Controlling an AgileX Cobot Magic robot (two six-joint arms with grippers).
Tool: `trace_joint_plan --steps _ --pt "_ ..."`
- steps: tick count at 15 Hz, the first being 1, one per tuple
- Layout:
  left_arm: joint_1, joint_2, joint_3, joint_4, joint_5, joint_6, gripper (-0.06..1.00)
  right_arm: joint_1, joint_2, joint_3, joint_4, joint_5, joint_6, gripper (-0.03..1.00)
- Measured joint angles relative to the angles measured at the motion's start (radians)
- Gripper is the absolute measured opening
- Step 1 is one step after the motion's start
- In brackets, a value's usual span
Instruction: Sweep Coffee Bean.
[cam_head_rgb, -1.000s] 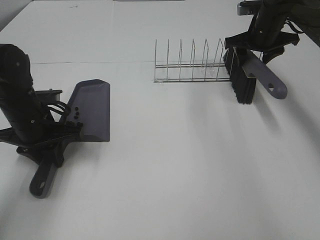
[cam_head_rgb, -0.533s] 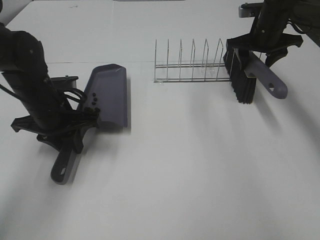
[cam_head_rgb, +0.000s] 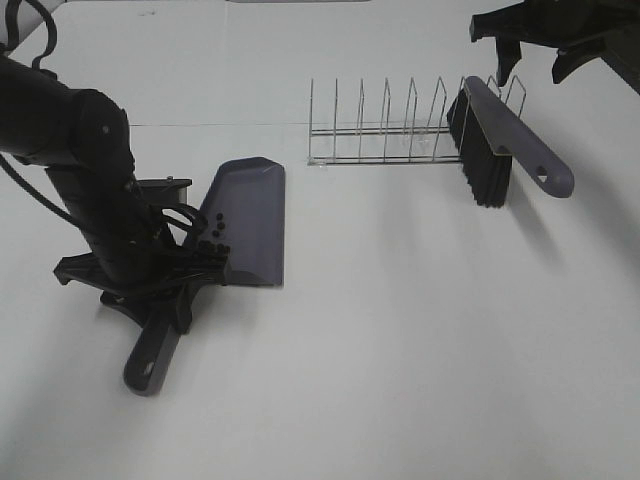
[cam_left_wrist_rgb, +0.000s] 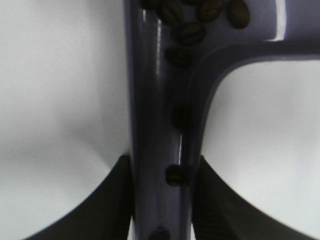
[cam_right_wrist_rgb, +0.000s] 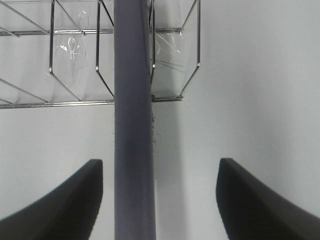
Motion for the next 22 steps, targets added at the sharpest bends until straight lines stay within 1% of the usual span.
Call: trace_joint_plan --steps 1,3,4,7,10,11,13,14,16,17,18,19,22 --pt "0.0 -0.001 0.0 0.0 0.003 -0.013 0.38 0.0 -0.009 0.0 0.0 0.019 -0.001 0.61" --pt "0.0 -0.025 -0.001 0.002 0.004 -0.024 0.63 0.0 -0.028 0.0 0.0 0.072 -0.005 0.61" --pt "0.0 -0.046 -0.01 0.003 0.007 -0.023 0.68 0.0 -0.034 0.0 0.0 0.101 -0.006 0.61" --pt "0.0 -0.13 -0.045 0.021 0.026 -0.023 0.71 0.0 -0.063 0.0 0.0 0.118 -0.025 0.61" --pt "0.0 -0.289 -0.077 0.118 0.124 -0.03 0.71 0.0 -0.133 0.04 0.04 0.118 -0.045 0.61" --pt "0.0 -0.417 -0.079 0.204 0.237 -0.076 0.71 0.0 -0.209 0.141 0.076 0.118 -0.074 0.61" --pt "0.0 -0.551 -0.079 0.285 0.386 -0.113 0.71 0.0 -0.306 0.275 0.083 0.118 -0.085 0.61" --pt "0.0 -0.623 -0.079 0.318 0.428 -0.12 0.71 0.0 -0.365 0.356 0.083 0.118 -0.096 0.61" --pt "0.0 -0.764 -0.051 0.342 0.438 -0.127 0.71 0.0 -0.487 0.517 0.09 0.119 -0.11 0.61" --pt "0.0 -0.843 -0.013 0.342 0.442 -0.127 0.71 0.0 -0.548 0.594 0.099 0.119 -0.115 0.61" --pt "0.0 -0.881 0.012 0.341 0.446 -0.127 0.71 0.0 -0.611 0.681 0.108 0.119 -0.128 0.61" --pt "0.0 -0.946 0.063 0.333 0.45 -0.127 0.71 0.0 -0.647 0.725 0.121 0.119 -0.135 0.61" --pt "0.0 -1.154 0.255 0.313 0.451 -0.127 0.71 0.0 -0.869 0.974 0.16 0.117 -0.165 0.61"
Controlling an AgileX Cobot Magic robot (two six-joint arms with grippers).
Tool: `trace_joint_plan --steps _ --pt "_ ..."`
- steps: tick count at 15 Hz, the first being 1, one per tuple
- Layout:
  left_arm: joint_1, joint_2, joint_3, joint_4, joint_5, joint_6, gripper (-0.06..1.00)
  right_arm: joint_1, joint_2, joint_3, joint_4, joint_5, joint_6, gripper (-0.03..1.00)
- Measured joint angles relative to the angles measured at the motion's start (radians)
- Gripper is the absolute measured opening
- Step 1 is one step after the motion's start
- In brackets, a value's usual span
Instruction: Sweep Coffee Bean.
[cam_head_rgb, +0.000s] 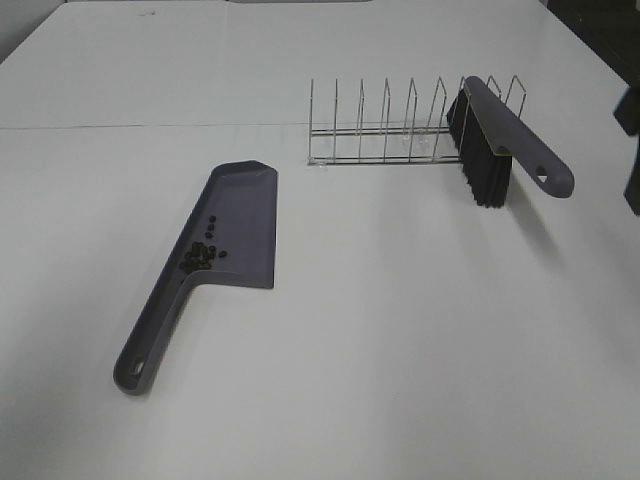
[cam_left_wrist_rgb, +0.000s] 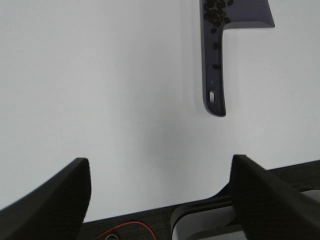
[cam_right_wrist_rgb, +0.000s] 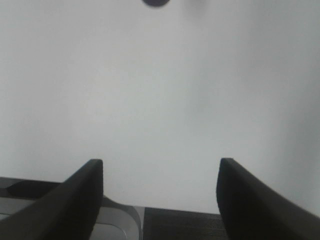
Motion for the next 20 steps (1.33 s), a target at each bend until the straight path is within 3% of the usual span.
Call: trace_joint_plan --steps 5,8,9,14,17,20 --pt "0.0 -0.357 0.264 -0.001 0.003 0.028 0.71 0.0 -0.364 0.363 0.024 -0.121 -0.014 0.61" --pt "0.0 -0.528 0.367 -0.001 -0.026 0.087 0.71 0.0 -0.59 0.522 0.03 -0.18 -0.064 0.61" --pt "0.0 -0.607 0.381 -0.006 -0.056 0.105 0.71 0.0 -0.757 0.575 0.058 -0.187 -0.097 0.61" --pt "0.0 -0.668 0.404 -0.059 -0.123 0.233 0.71 0.0 -1.082 0.587 0.114 -0.168 -0.209 0.61" --pt "0.0 -0.672 0.421 -0.168 -0.154 0.358 0.71 0.0 -1.211 0.598 0.121 -0.143 -0.244 0.61" --pt "0.0 -0.672 0.421 -0.181 -0.154 0.374 0.71 0.0 -1.24 0.598 0.121 -0.14 -0.246 0.61"
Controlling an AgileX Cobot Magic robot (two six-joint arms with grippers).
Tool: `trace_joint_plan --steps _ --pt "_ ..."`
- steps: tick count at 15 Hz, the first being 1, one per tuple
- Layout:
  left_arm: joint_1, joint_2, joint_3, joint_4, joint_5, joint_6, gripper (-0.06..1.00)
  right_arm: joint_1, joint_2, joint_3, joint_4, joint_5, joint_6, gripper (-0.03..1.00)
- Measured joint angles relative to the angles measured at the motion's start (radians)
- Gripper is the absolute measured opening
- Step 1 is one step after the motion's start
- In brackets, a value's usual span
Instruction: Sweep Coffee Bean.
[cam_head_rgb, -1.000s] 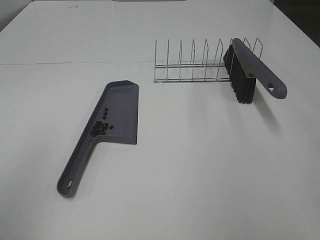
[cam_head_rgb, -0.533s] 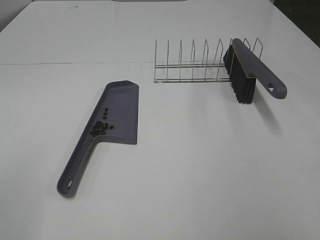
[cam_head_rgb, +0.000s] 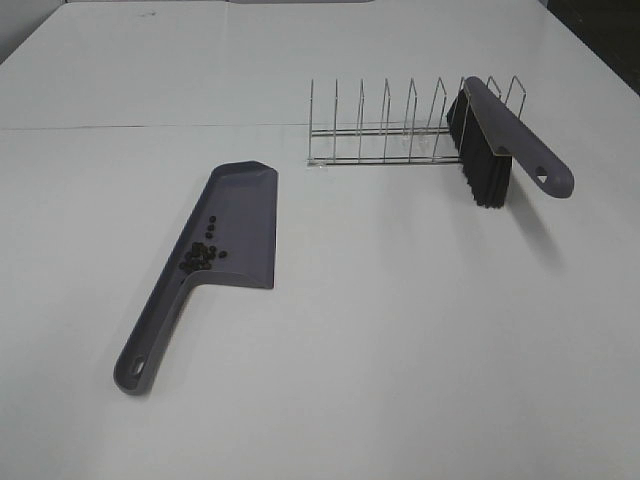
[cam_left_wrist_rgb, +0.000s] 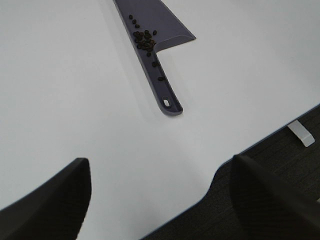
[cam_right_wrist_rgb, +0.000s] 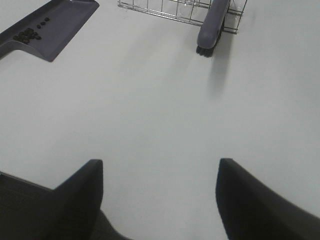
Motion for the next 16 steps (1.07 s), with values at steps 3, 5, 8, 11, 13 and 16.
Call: trace_joint_plan --steps 3,5,8,11,13,16 --pt "0.0 0.0 0.0 0.0 0.0 0.0 0.71 0.0 0.0 0.0 0.0 0.0 0.0 0.61" --pt "0.0 0.0 0.0 0.0 0.0 0.0 0.71 0.0 0.0 0.0 0.0 0.0 0.0 0.61" --pt "0.0 0.0 0.0 0.0 0.0 0.003 0.71 0.0 0.0 0.0 0.0 0.0 0.0 0.61" --pt "0.0 0.0 0.0 0.0 0.0 0.003 0.71 0.0 0.0 0.0 0.0 0.0 0.0 0.61" --pt "0.0 0.0 0.0 0.0 0.0 0.003 0.71 0.0 0.0 0.0 0.0 0.0 0.0 0.61" --pt "0.021 -0.001 0.0 -0.001 0.0 0.003 0.71 0.0 0.0 0.0 0.0 0.0 0.0 0.61"
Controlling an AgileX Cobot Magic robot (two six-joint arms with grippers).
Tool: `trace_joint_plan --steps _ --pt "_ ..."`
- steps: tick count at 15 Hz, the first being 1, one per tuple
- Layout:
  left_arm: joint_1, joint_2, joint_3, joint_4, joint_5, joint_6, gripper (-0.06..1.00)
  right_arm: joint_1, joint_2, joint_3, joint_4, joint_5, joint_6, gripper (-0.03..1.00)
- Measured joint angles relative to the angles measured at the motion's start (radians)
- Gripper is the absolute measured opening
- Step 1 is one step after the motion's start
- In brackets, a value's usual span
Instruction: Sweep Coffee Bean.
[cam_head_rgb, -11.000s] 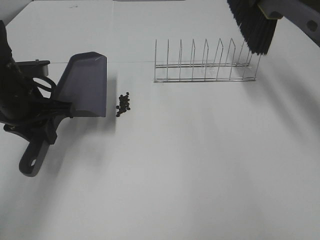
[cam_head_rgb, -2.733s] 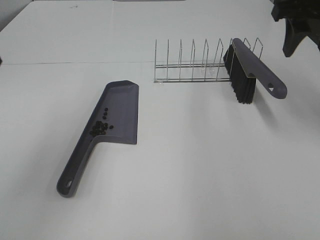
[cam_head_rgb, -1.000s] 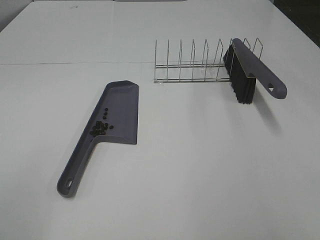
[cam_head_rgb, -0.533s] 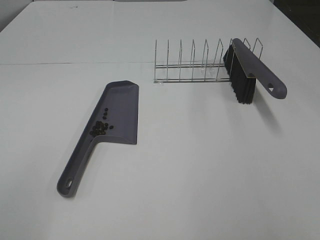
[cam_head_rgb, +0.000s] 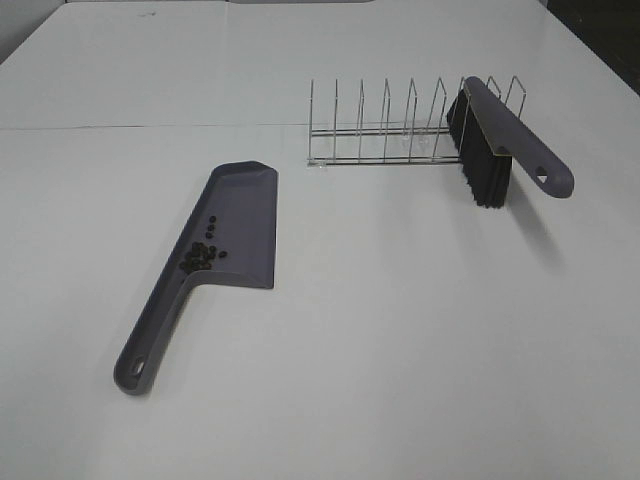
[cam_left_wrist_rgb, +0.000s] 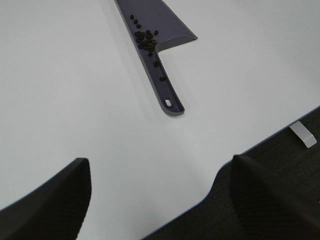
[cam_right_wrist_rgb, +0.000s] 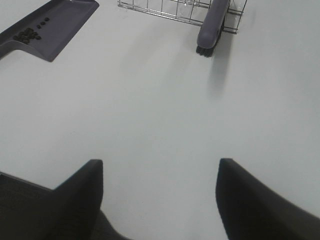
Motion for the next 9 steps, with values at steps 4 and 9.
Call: trace_joint_plan --steps 4,9 --pt "0.237 -0.025 0.0 -0.001 -0.001 0.0 0.71 -0.024 0.0 0.0 0.001 0.0 0.0 0.61" --pt "0.422 -0.174 0.003 -0.001 -0.002 0.001 0.71 -0.092 0.0 0.0 0.0 0.0 0.0 0.61"
